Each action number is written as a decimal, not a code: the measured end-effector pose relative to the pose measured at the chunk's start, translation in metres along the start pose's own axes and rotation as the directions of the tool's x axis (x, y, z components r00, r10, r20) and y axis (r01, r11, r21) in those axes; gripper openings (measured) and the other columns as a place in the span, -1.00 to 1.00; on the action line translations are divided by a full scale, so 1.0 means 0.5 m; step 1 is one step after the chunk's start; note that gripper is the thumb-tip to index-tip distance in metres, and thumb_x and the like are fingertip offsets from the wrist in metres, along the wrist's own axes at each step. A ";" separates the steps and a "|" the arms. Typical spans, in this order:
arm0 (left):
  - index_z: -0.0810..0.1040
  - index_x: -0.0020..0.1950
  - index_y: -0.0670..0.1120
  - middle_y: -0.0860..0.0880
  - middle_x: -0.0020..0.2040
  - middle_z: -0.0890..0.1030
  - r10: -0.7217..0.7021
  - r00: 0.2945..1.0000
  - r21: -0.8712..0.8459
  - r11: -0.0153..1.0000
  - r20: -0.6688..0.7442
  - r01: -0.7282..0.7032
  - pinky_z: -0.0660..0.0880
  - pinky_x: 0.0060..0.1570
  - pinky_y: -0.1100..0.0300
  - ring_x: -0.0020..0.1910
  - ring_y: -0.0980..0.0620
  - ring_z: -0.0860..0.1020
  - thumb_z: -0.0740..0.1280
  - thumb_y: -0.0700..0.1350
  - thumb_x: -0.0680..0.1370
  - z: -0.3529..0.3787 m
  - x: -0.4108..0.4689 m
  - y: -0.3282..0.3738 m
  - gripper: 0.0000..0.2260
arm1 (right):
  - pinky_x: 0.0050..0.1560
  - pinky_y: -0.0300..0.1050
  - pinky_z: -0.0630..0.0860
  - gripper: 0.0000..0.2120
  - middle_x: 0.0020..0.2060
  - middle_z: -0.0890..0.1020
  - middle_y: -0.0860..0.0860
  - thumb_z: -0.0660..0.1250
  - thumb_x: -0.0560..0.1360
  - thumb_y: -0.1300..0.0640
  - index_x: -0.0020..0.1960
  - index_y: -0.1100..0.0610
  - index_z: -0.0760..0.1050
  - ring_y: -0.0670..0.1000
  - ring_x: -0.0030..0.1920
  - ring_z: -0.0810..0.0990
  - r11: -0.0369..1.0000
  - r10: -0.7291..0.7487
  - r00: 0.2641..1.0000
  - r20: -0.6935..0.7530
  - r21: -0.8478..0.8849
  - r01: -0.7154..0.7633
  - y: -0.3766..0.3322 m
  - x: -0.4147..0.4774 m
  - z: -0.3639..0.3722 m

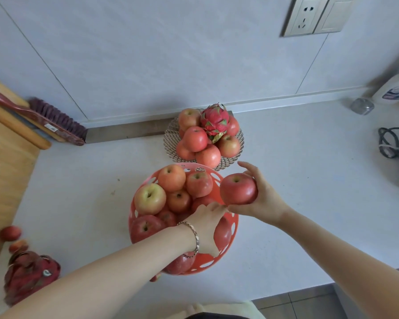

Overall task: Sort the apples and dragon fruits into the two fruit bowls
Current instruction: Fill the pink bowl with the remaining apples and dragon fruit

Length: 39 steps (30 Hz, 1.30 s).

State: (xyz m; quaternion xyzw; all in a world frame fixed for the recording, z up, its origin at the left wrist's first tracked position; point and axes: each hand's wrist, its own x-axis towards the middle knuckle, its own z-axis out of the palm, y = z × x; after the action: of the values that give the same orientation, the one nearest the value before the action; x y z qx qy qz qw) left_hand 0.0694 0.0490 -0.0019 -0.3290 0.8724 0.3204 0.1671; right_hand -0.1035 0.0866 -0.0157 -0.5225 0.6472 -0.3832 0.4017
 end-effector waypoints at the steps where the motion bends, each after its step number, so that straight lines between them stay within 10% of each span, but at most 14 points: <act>1: 0.28 0.40 -0.08 -0.07 0.38 0.29 0.009 1.000 -0.039 0.999 -0.005 -0.009 0.26 0.17 0.22 0.32 -0.06 0.32 0.36 -0.14 0.47 0.002 -0.008 0.001 -0.48 | -0.06 -0.48 0.48 -0.16 0.12 0.42 -0.07 0.61 0.14 0.23 0.15 -0.37 0.25 -0.18 0.10 0.48 1.000 0.008 1.000 -0.008 0.010 -0.008 0.000 0.000 -0.002; 19: 0.32 0.16 0.25 -0.07 0.27 0.36 0.051 0.976 -0.050 0.997 -0.212 -0.063 0.48 0.15 0.04 0.19 -0.08 0.45 0.18 0.23 0.31 0.073 -0.065 -0.047 -0.58 | -0.09 -0.36 0.39 -0.46 0.13 0.46 -0.02 0.60 0.17 0.04 -0.05 -0.08 0.31 -0.12 0.03 0.48 0.923 -0.230 0.973 0.012 -0.315 0.221 0.055 0.001 0.090; 24: 0.30 0.14 0.22 -0.04 0.26 0.37 0.077 0.972 -0.014 0.997 -0.222 -0.082 0.49 0.10 0.05 0.13 -0.08 0.49 0.36 0.06 0.38 0.081 -0.060 -0.055 -0.61 | -0.05 -0.20 0.41 -0.49 0.21 0.42 0.13 0.55 0.22 0.08 -0.02 0.02 0.29 0.16 0.04 0.55 0.730 -0.356 0.908 0.219 -0.541 0.417 0.076 -0.006 0.077; 39: 0.39 0.07 -0.05 0.00 0.24 0.40 0.091 0.959 0.069 0.995 -0.270 -0.075 0.49 -0.11 0.10 0.04 -0.10 0.50 0.39 0.03 0.37 0.087 -0.058 -0.068 -0.64 | -0.35 -0.20 0.36 -0.49 0.01 0.54 0.09 0.52 0.15 0.08 -0.11 -0.01 0.23 0.05 -0.31 0.46 0.613 -0.297 0.904 0.308 -0.664 0.428 0.040 0.013 0.048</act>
State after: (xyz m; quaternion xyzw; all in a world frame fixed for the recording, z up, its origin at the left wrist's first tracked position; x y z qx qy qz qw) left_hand 0.1170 0.0721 -0.0347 -0.3282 0.9091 0.2533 0.0414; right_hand -0.0895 0.0815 -0.0443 -0.7871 0.5888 -0.1278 0.1318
